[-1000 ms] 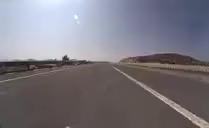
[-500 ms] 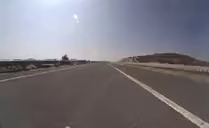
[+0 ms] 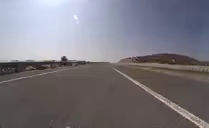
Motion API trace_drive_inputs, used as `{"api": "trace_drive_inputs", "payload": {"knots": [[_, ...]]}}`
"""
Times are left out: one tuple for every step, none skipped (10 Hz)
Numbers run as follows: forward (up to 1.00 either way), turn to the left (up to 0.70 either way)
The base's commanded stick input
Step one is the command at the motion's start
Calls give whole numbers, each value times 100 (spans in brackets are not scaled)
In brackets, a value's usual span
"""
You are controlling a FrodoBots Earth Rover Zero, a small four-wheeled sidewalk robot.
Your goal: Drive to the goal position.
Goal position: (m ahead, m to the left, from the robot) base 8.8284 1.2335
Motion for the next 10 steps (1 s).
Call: {"api": "trace_drive_inputs", "payload": {"knots": [[100, 0], [100, 0], [100, 0], [100, 0], [100, 0], [100, 0], [100, 0], [100, 0], [100, 0], [100, 0]]}}
